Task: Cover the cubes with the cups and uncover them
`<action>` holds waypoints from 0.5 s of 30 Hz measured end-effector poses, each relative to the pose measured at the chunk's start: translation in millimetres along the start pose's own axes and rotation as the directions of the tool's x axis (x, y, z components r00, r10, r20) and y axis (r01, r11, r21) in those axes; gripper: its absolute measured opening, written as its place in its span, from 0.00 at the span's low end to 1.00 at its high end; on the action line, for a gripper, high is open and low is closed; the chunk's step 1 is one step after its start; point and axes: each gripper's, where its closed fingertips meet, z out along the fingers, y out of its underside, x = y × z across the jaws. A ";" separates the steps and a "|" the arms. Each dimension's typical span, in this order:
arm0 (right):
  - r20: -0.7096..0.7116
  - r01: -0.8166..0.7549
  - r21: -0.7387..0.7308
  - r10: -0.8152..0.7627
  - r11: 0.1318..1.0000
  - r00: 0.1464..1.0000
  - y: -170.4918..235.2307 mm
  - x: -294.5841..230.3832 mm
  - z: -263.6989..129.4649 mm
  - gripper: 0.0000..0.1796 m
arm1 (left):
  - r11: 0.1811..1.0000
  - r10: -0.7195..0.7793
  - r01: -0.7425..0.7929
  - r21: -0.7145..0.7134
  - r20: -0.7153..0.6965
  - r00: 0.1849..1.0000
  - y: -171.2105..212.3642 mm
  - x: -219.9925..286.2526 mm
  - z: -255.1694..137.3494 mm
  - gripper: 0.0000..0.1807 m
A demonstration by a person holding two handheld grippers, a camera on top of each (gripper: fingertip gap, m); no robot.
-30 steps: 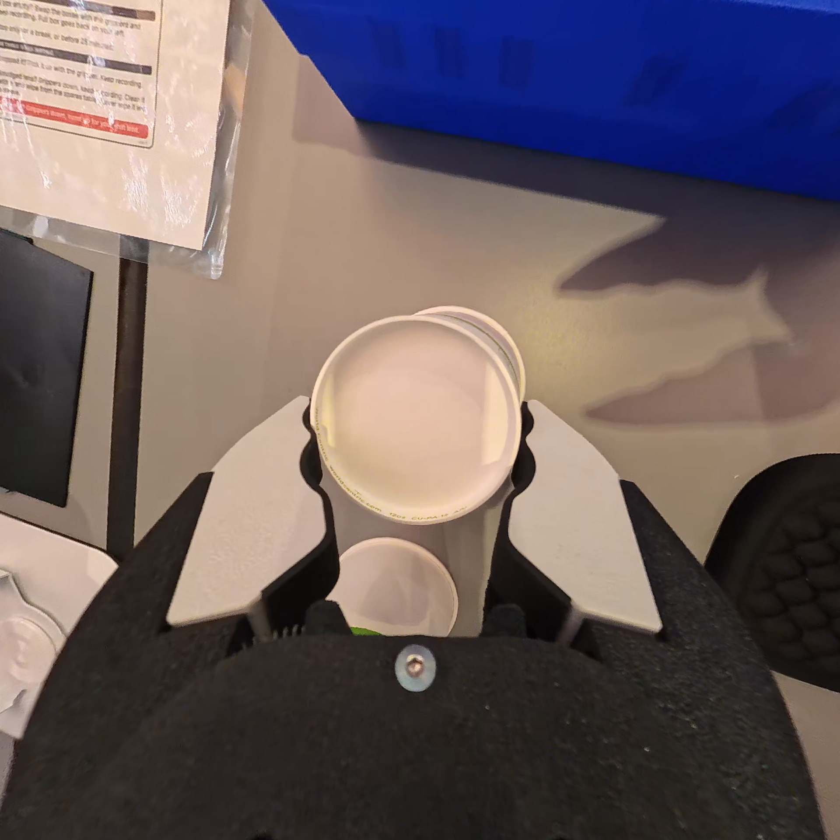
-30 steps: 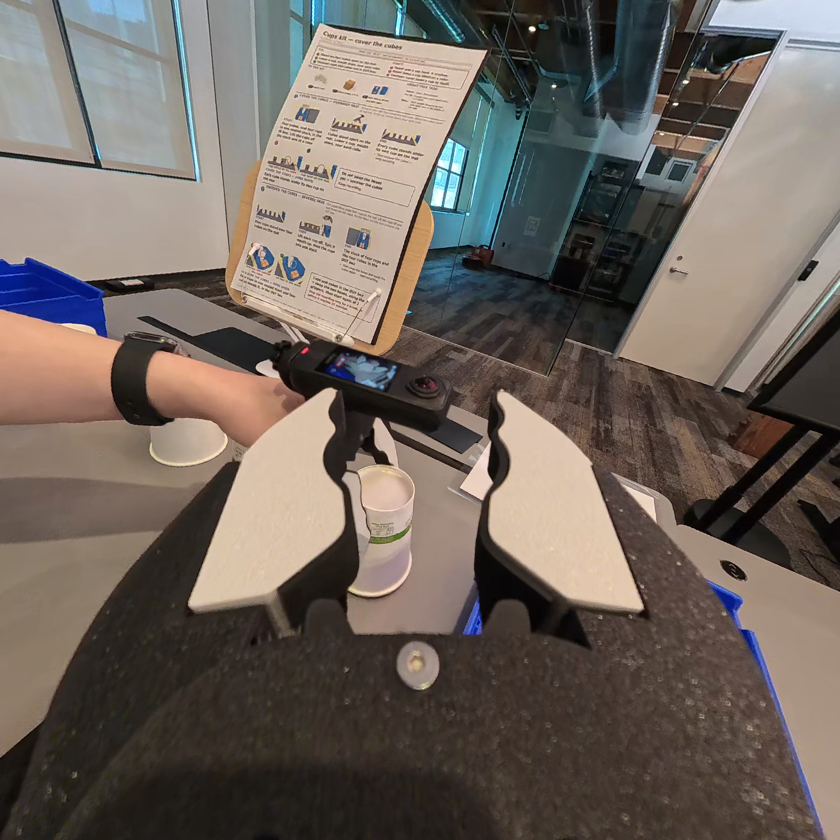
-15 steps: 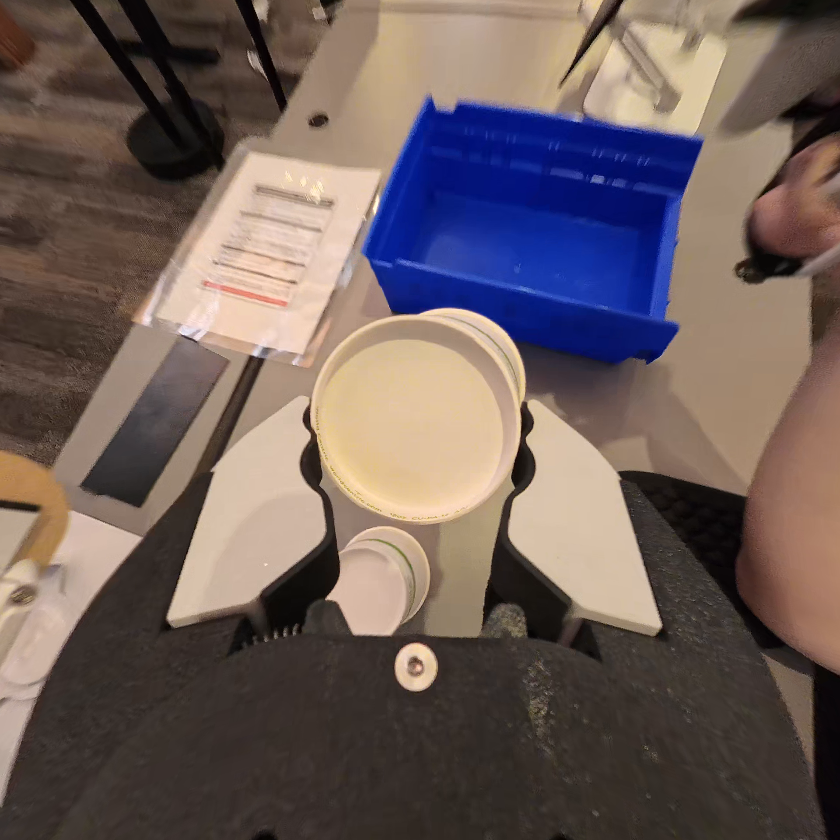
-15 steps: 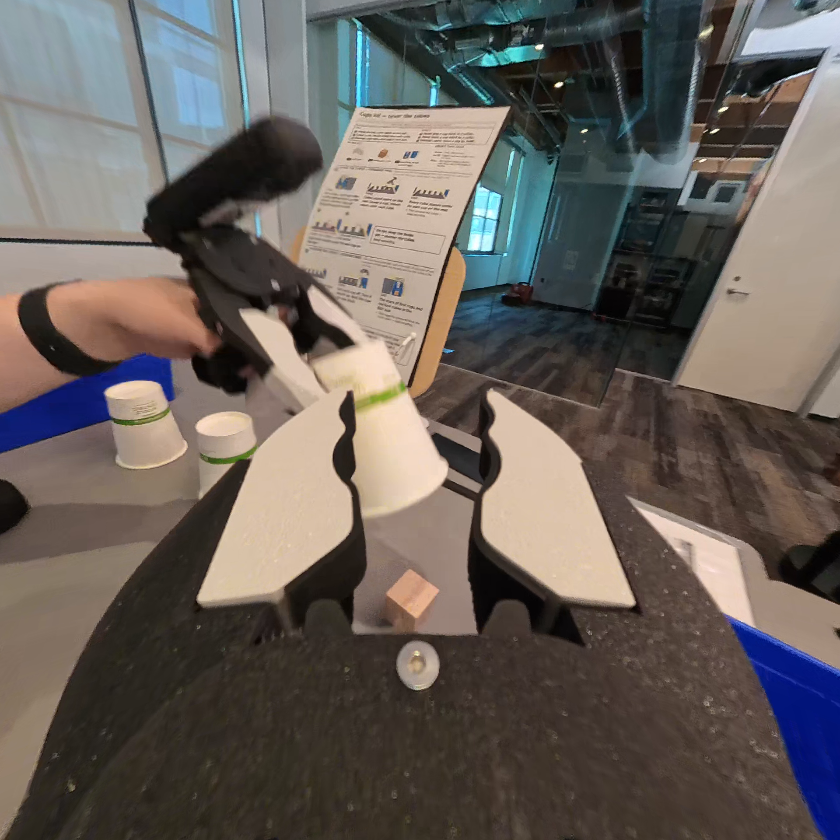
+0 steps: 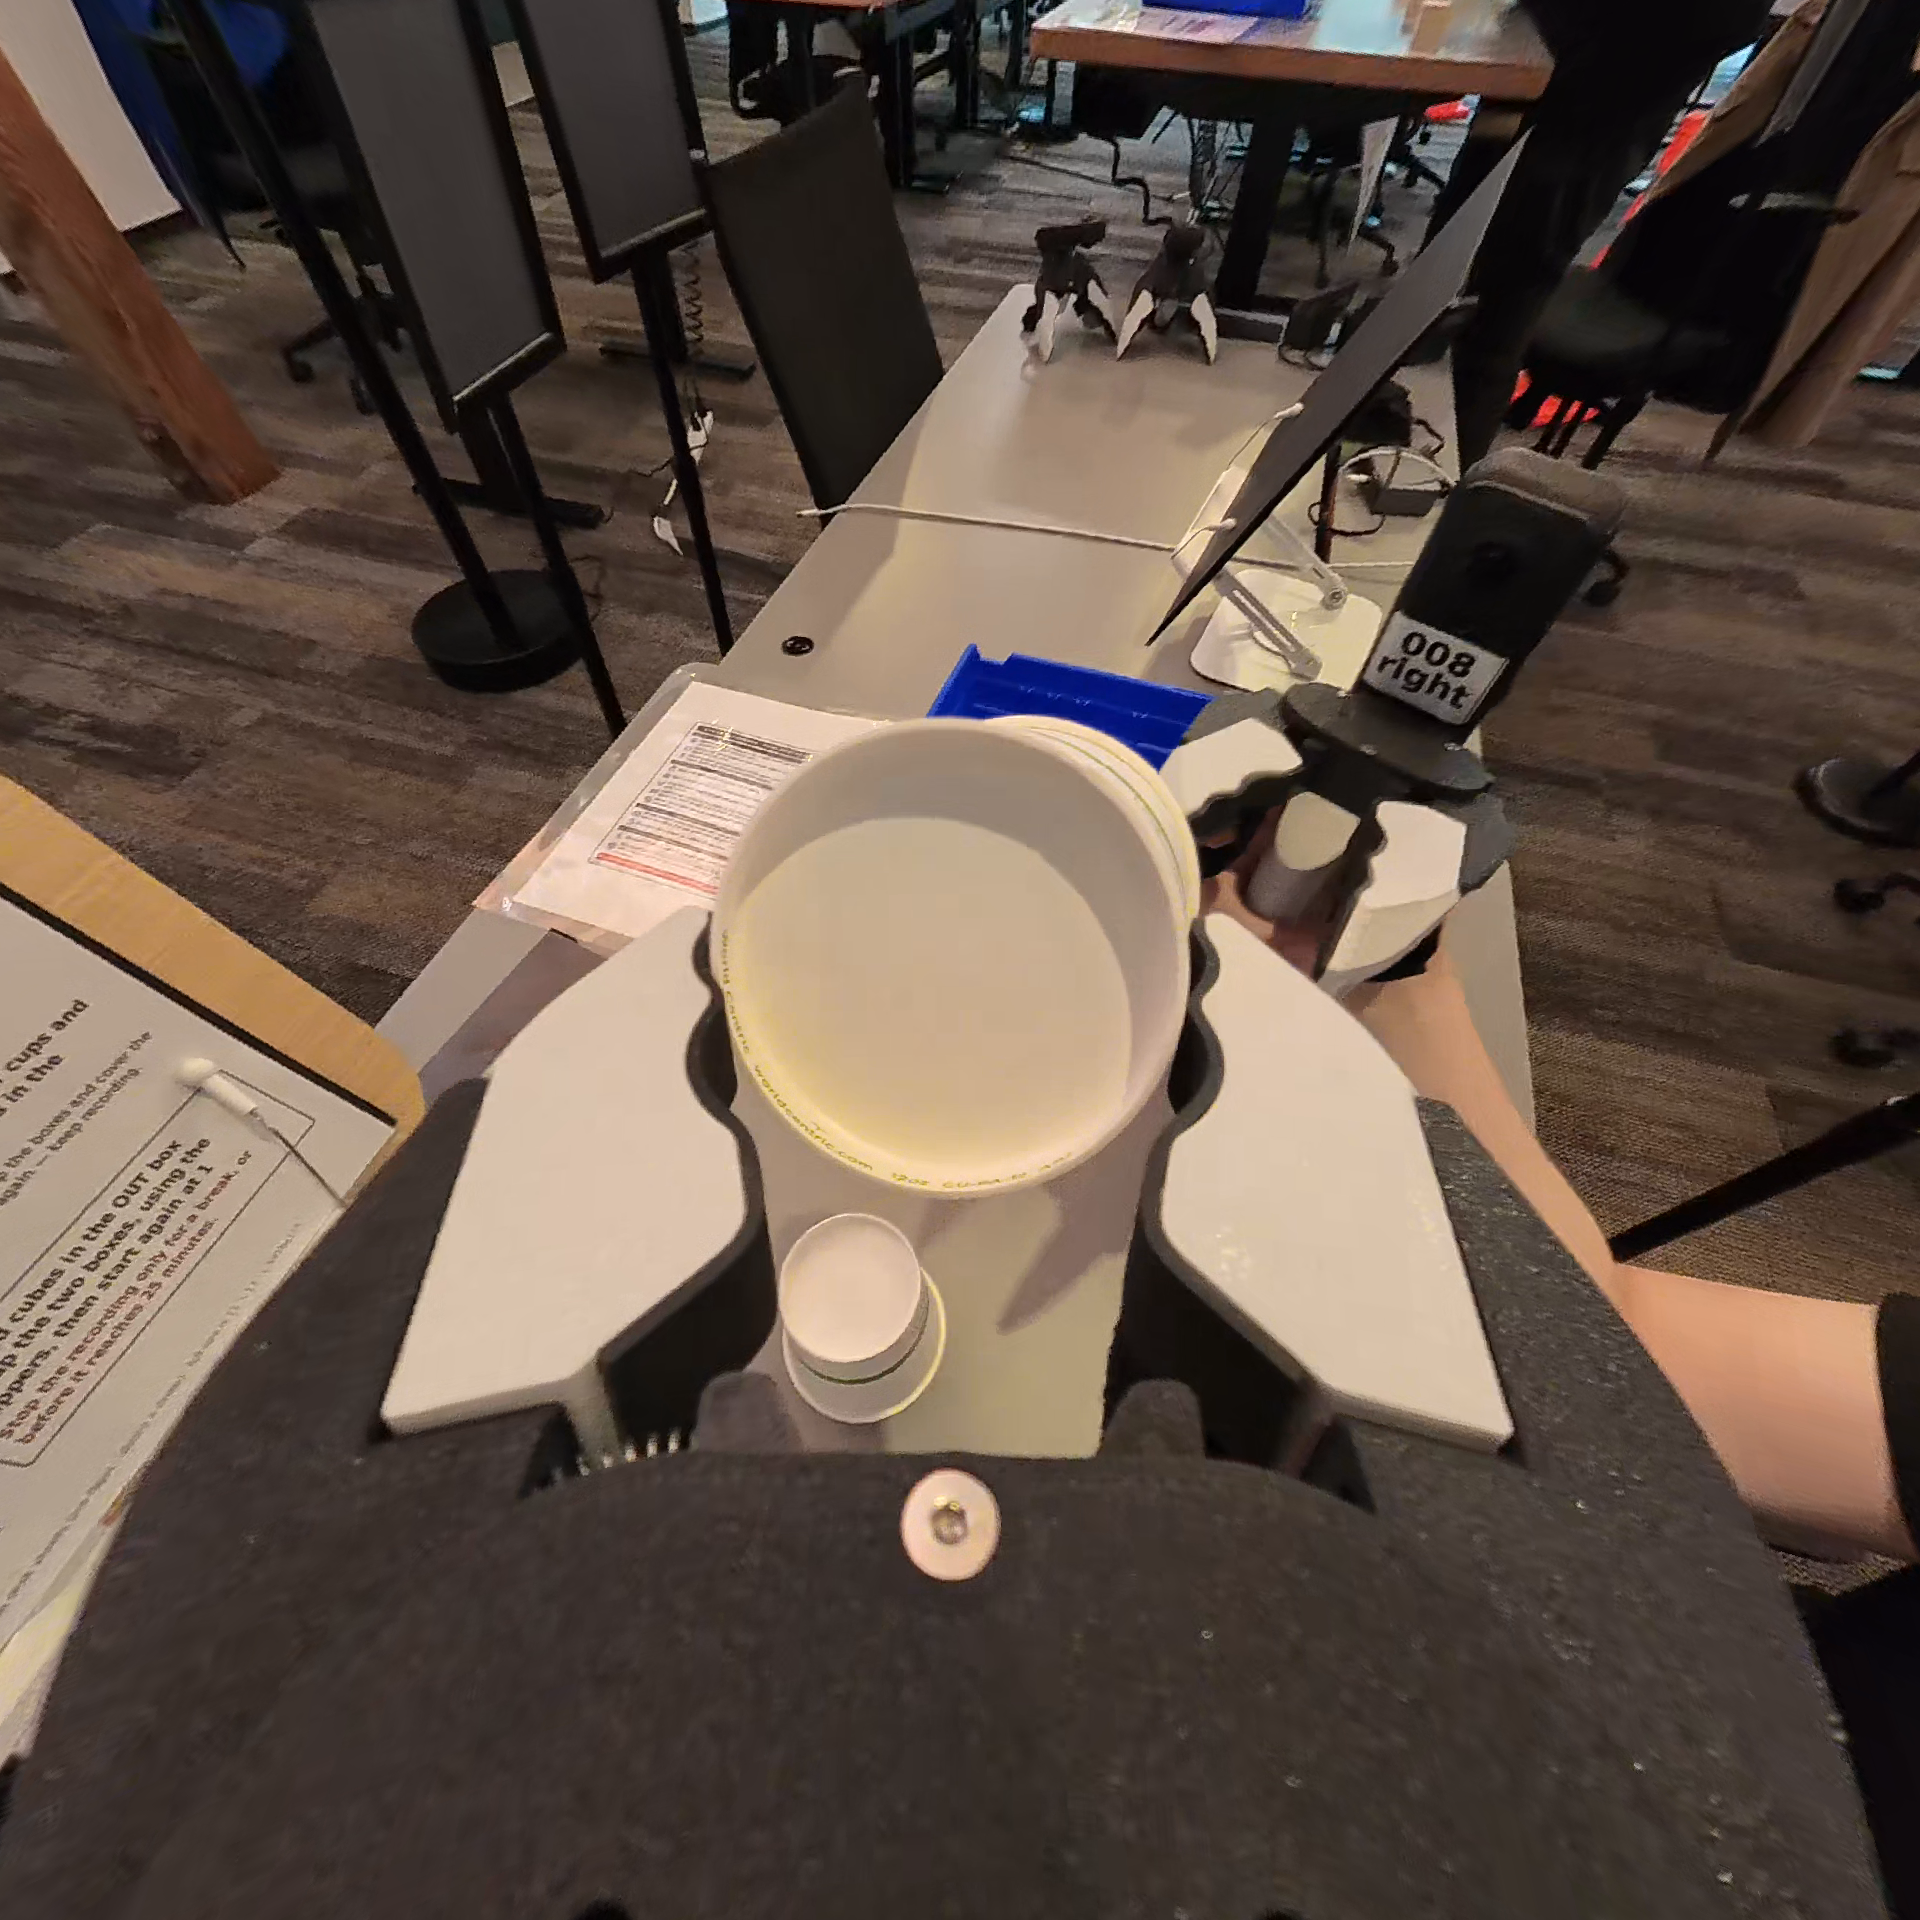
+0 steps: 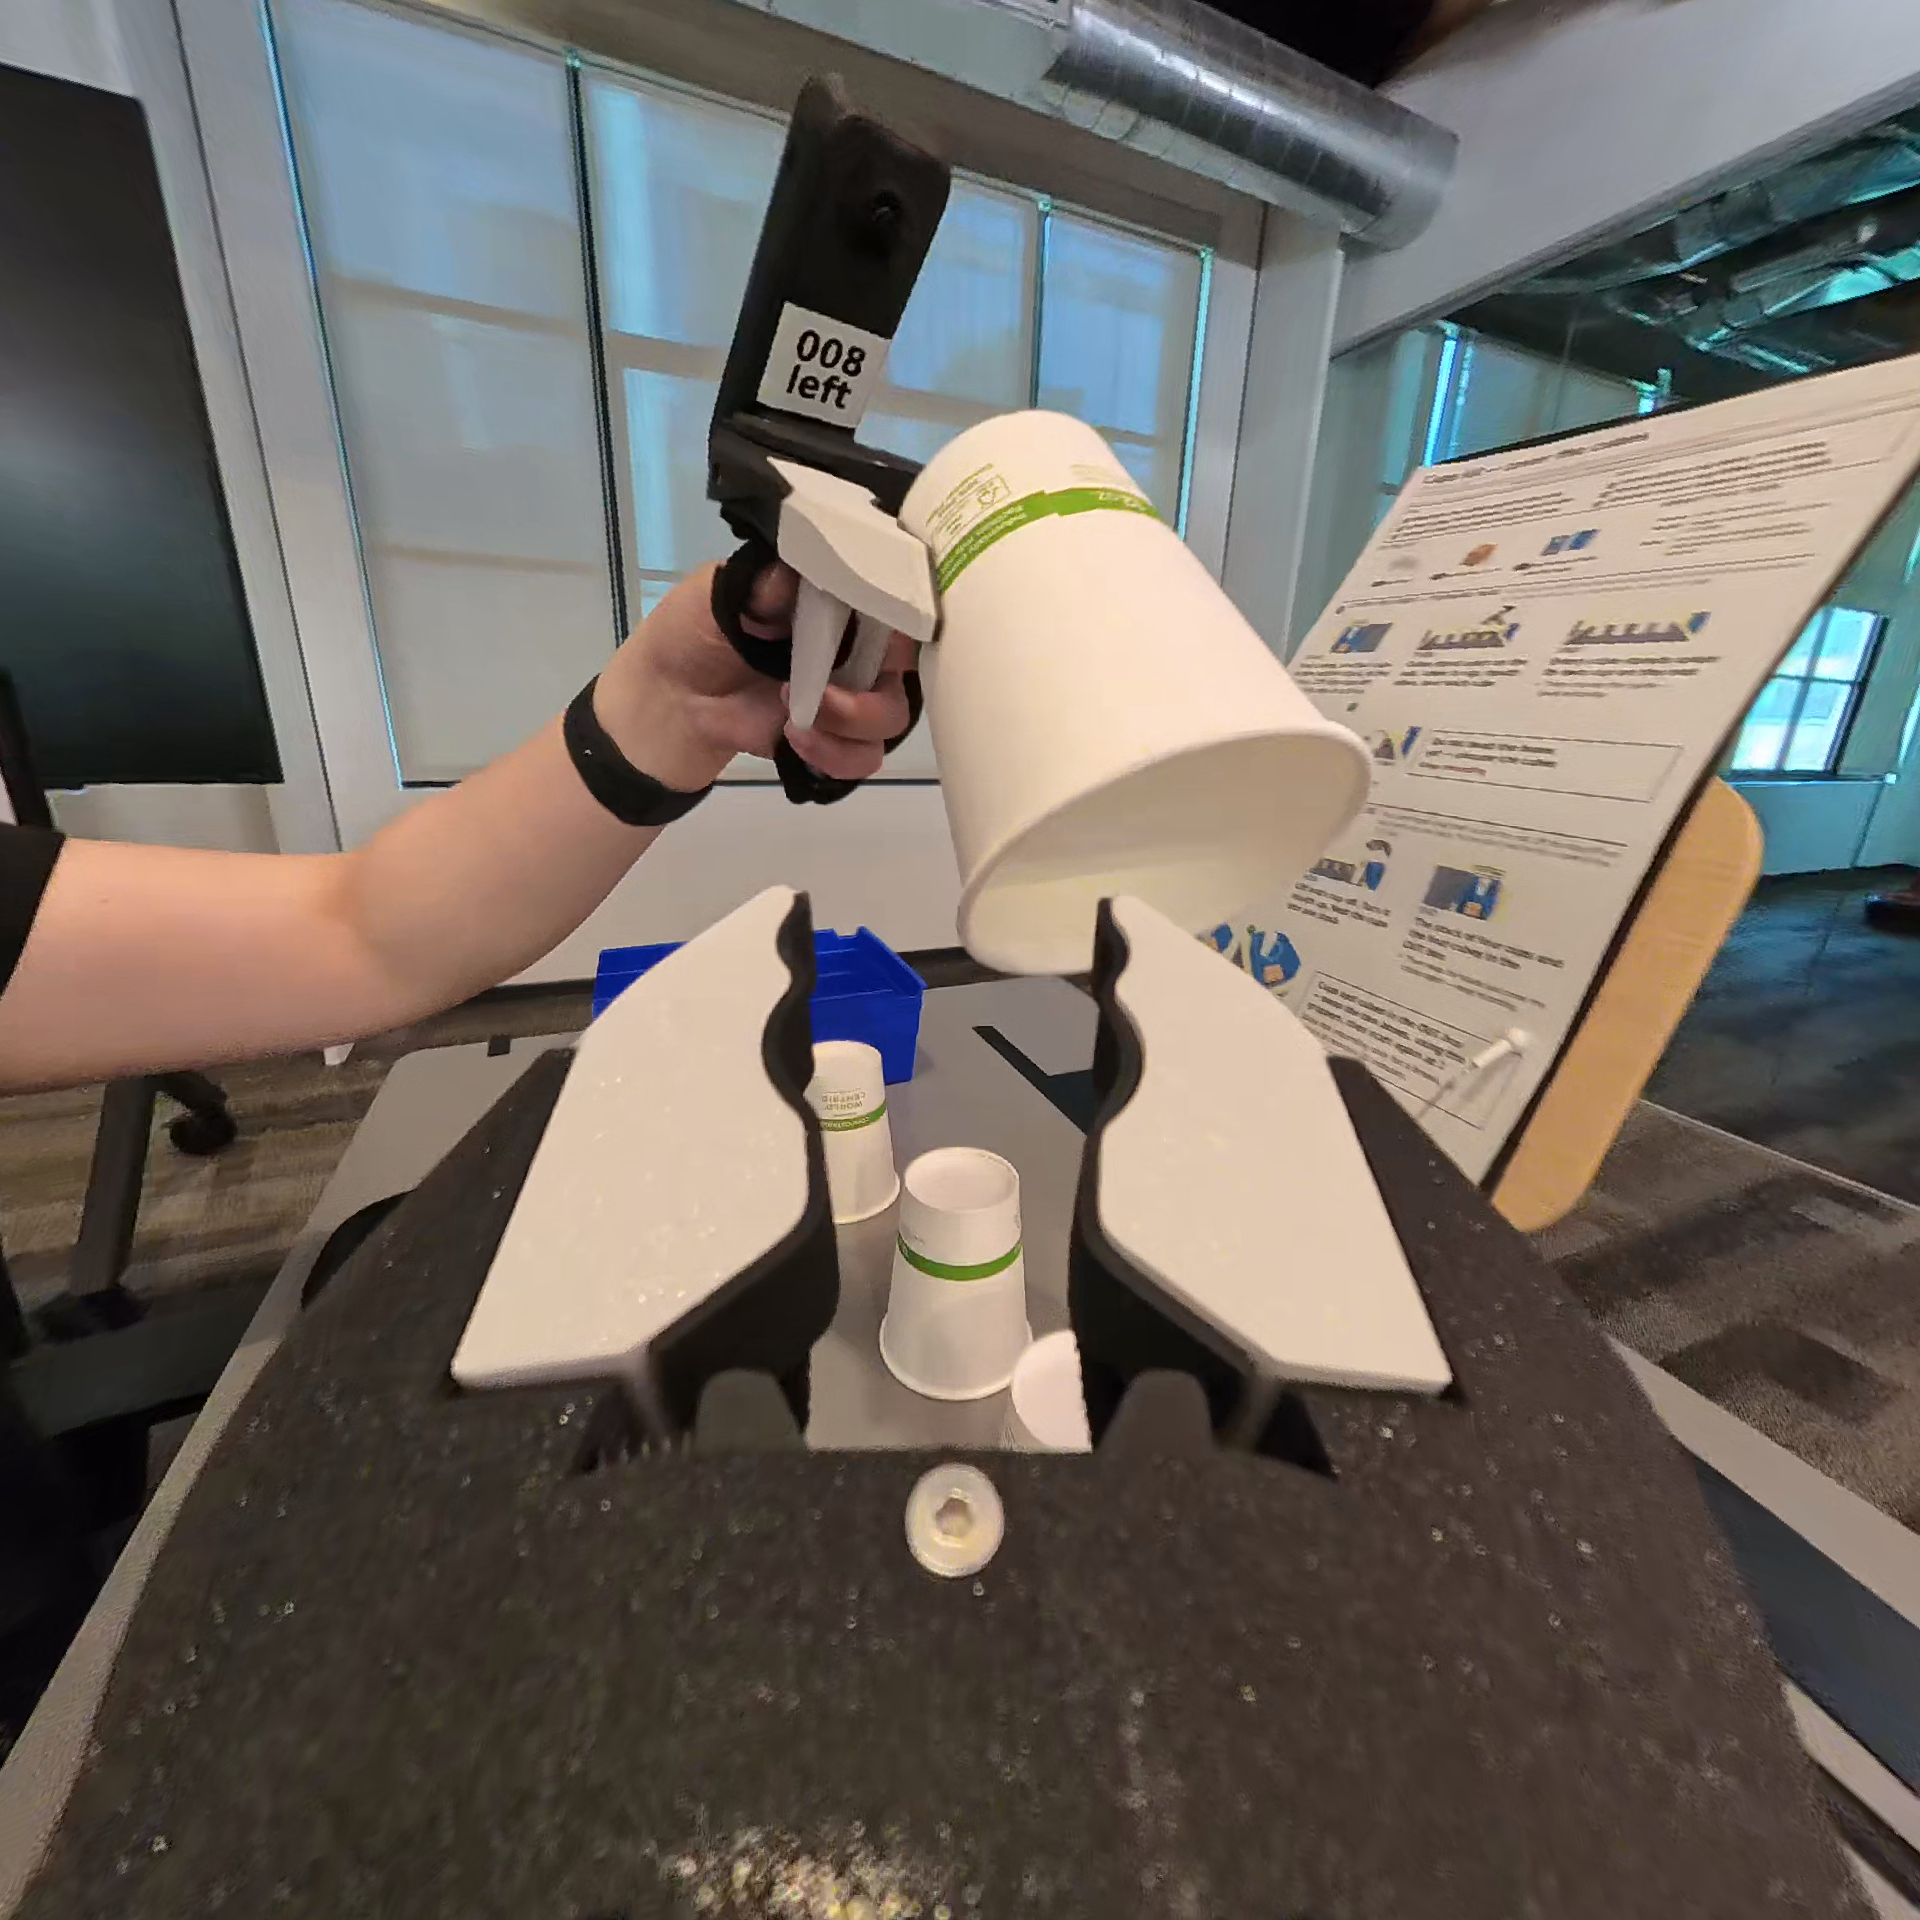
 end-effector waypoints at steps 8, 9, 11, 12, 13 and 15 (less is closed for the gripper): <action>0.088 0.043 0.121 -0.054 0.992 0.995 -18.3 -19.5 28.2 0.10 | 1.000 -0.011 0.013 0.020 -0.107 0.994 7.7 31.0 6.6 0.46; 0.124 0.046 0.153 -0.065 0.987 0.990 -22.8 -25.8 27.3 0.09 | 0.999 -0.025 0.029 0.030 -0.126 0.992 8.6 34.1 5.4 0.46; 0.154 0.048 0.175 -0.076 0.983 0.985 -26.7 -31.4 25.6 0.06 | 0.998 -0.032 0.040 0.052 -0.151 0.988 10.3 39.3 -0.7 0.46; 0.144 0.056 0.170 -0.081 0.984 0.986 -26.7 -30.5 25.2 0.05 | 0.997 -0.023 0.034 0.071 -0.150 0.988 11.0 40.0 -5.4 0.48; 0.146 0.063 0.155 -0.086 0.986 0.986 -24.8 -31.1 24.7 0.03 | 0.995 -0.010 0.024 0.099 -0.142 0.990 11.5 39.8 -11.4 0.50; 0.155 0.082 0.114 -0.100 0.990 0.983 -19.3 -33.1 23.5 0.00 | 0.987 0.011 0.006 0.163 -0.104 0.994 15.5 35.5 -26.4 0.50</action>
